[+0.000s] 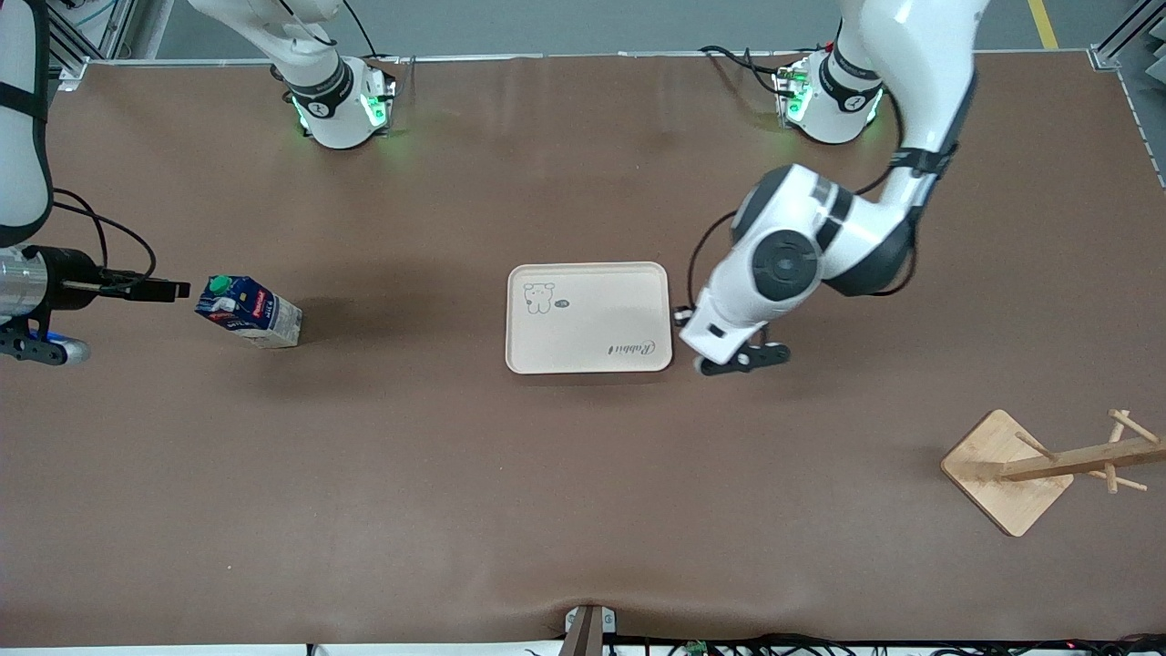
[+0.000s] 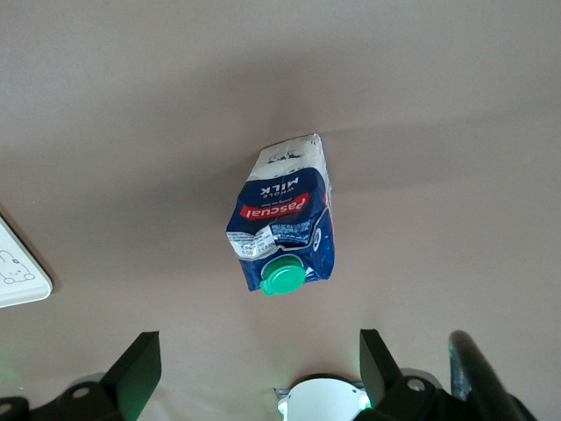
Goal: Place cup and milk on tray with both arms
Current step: 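Carry the mug over the tray while the right gripper grasps the milk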
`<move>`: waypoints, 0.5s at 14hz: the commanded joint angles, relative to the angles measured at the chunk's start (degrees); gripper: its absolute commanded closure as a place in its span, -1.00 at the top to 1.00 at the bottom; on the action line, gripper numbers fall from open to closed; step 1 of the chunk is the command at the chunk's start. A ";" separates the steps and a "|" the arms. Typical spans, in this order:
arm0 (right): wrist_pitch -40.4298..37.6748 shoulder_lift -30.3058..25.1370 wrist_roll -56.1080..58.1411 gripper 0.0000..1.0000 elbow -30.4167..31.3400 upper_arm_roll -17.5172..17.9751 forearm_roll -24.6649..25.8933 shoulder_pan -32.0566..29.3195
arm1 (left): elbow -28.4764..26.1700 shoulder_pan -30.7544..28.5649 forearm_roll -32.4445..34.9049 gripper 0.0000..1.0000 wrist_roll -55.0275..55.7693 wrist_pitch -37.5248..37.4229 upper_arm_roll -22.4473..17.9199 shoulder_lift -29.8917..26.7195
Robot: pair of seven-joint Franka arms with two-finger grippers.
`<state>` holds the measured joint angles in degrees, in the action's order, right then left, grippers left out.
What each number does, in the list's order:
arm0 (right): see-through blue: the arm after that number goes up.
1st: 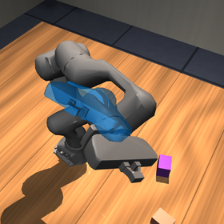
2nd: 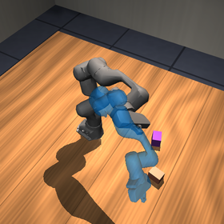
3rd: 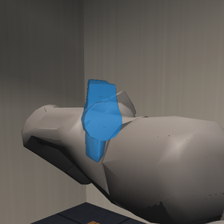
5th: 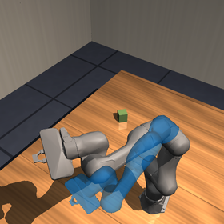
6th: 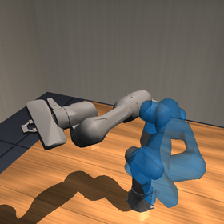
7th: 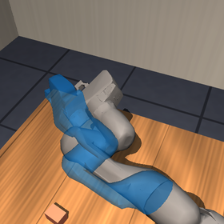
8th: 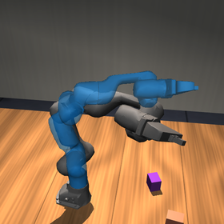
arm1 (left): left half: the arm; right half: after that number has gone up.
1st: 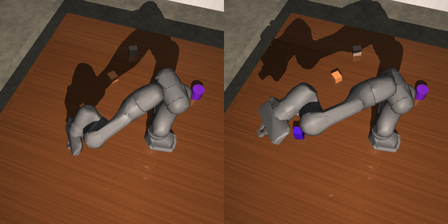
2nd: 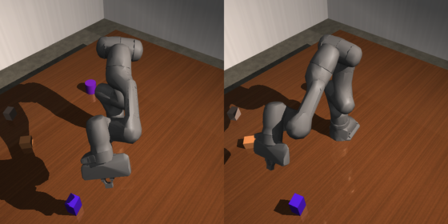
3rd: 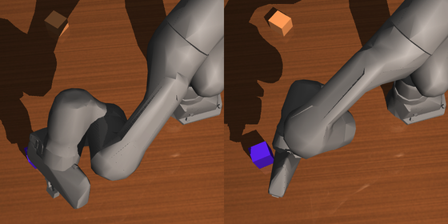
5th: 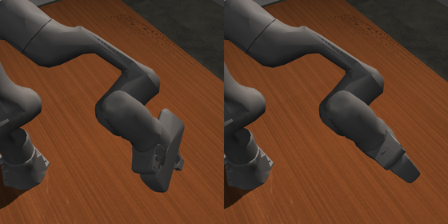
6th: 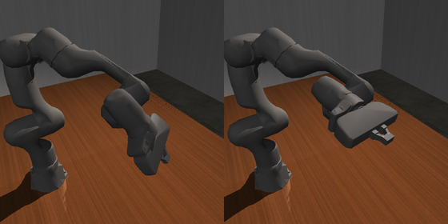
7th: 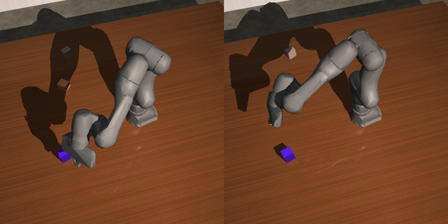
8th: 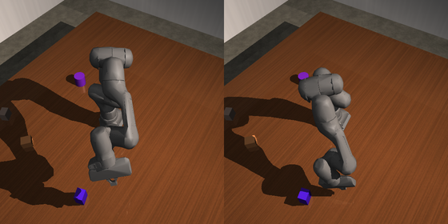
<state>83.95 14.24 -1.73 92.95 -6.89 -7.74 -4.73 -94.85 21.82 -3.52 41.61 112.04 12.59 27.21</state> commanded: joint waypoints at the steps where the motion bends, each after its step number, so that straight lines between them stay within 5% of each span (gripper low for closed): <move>1: -0.11 1.49 -1.43 1.00 0.56 0.47 -3.41 -0.54 | 3.60 3.40 1.32 -1.00 6.44 -1.47 -0.38 3.45; 5: 18.05 -4.11 -0.73 1.00 13.54 0.56 -2.73 -0.02 | 5.55 7.62 0.79 -1.00 11.63 -1.47 -0.38 6.79; 7: 23.24 -8.16 -0.82 1.00 18.74 0.73 3.84 2.43 | 5.81 8.42 0.62 -1.00 12.52 -1.39 -0.38 8.55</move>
<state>102.16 13.47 -1.98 103.63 -6.63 -8.14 -4.28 -91.37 29.19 -3.51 52.23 112.02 12.59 33.42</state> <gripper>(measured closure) 0.000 0.925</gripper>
